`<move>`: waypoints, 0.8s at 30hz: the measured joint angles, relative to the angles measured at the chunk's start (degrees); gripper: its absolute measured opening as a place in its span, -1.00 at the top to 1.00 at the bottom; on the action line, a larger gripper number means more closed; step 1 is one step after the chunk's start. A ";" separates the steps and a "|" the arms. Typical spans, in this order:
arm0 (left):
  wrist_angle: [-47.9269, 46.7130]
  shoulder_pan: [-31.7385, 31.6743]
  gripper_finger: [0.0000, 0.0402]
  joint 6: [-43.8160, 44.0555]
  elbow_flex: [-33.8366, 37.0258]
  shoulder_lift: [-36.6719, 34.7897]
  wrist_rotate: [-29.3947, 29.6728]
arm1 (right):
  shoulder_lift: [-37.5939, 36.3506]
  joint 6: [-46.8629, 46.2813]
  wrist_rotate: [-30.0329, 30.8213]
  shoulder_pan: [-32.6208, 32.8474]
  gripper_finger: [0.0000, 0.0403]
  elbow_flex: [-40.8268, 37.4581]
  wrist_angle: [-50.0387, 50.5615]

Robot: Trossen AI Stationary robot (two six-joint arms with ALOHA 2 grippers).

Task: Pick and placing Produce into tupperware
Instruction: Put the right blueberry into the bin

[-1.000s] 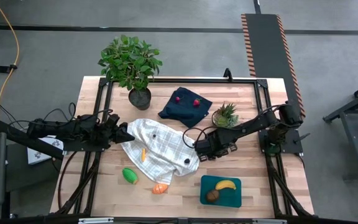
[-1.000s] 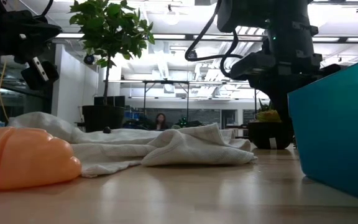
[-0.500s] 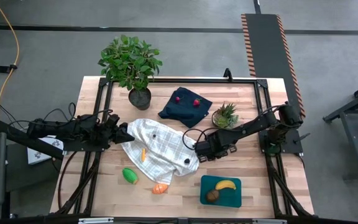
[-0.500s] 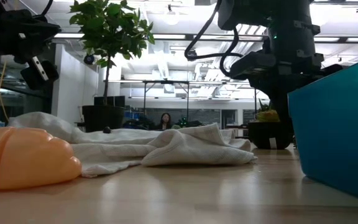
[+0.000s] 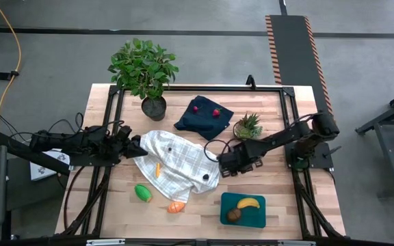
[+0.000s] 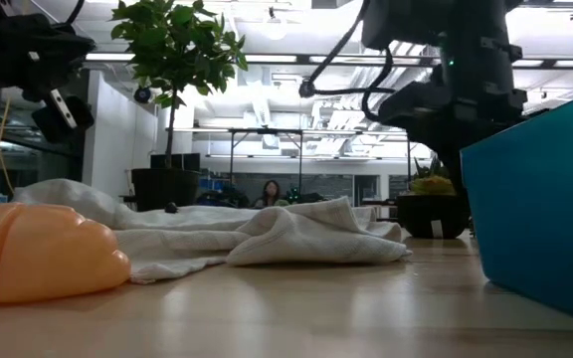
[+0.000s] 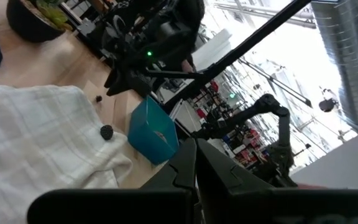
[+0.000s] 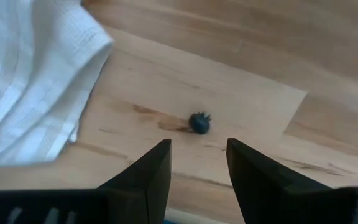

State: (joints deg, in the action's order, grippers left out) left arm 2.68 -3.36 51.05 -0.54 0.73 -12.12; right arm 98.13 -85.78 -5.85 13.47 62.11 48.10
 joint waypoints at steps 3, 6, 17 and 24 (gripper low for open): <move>0.12 0.00 1.00 0.02 0.00 0.17 -0.33 | -1.39 -2.58 -0.03 0.32 0.28 -2.94 -4.89; 0.09 0.00 1.00 0.02 0.00 0.35 -0.33 | -1.46 -4.29 -0.19 0.92 0.29 -4.57 -6.65; 0.10 0.00 1.00 -0.30 0.00 2.43 -0.20 | -1.46 -4.16 0.83 1.07 0.41 -4.99 -6.47; 0.03 0.00 1.00 -0.25 0.00 4.17 -0.13 | -0.47 -1.99 -0.08 -0.21 0.42 -4.99 -7.17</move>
State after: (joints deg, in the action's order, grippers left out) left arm 2.71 -3.36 50.80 -0.54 4.90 -12.25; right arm 97.66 -87.77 -5.93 13.25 57.12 40.93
